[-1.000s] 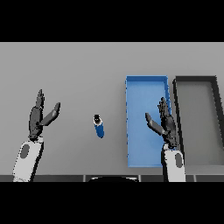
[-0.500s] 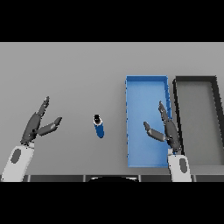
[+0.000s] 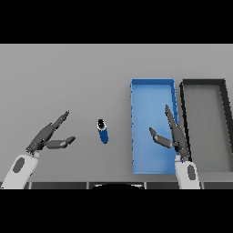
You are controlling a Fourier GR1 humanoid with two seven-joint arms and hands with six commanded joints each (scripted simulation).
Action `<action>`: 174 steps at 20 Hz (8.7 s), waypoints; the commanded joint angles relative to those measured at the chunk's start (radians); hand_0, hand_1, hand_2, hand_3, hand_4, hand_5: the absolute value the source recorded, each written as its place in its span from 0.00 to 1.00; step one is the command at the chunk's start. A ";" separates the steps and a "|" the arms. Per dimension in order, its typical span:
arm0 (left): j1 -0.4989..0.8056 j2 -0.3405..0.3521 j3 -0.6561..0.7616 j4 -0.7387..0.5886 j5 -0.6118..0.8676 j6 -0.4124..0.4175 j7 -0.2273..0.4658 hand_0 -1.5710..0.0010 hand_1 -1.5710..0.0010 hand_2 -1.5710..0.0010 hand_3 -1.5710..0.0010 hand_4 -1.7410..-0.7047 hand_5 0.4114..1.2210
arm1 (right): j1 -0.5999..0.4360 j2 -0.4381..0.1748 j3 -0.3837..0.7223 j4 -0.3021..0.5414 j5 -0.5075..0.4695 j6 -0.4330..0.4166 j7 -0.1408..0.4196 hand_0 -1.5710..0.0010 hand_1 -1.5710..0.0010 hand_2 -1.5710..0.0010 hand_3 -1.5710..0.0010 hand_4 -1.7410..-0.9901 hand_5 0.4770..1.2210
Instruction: Pick up the blue pipe and place it into the blue bin.
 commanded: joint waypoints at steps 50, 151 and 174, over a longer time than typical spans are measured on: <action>-0.291 -0.496 -0.249 0.045 -0.075 0.022 0.046 0.01 0.01 0.01 0.08 0.01 1.00 | 0.023 -0.002 -0.009 0.016 0.015 -0.001 -0.038 1.00 1.00 1.00 1.00 0.71 0.22; -0.287 -0.439 -0.245 0.068 -0.175 -0.079 0.153 1.00 1.00 1.00 1.00 0.84 0.09 | -1.065 -0.031 -0.030 0.028 -0.919 0.271 0.628 0.00 0.00 0.00 0.00 0.33 1.00; -0.263 -0.391 -0.232 0.014 -0.183 -0.066 0.180 1.00 1.00 1.00 1.00 0.88 0.07 | -0.683 -0.208 -0.128 0.429 -0.558 0.050 0.701 0.00 0.00 0.00 0.31 0.21 1.00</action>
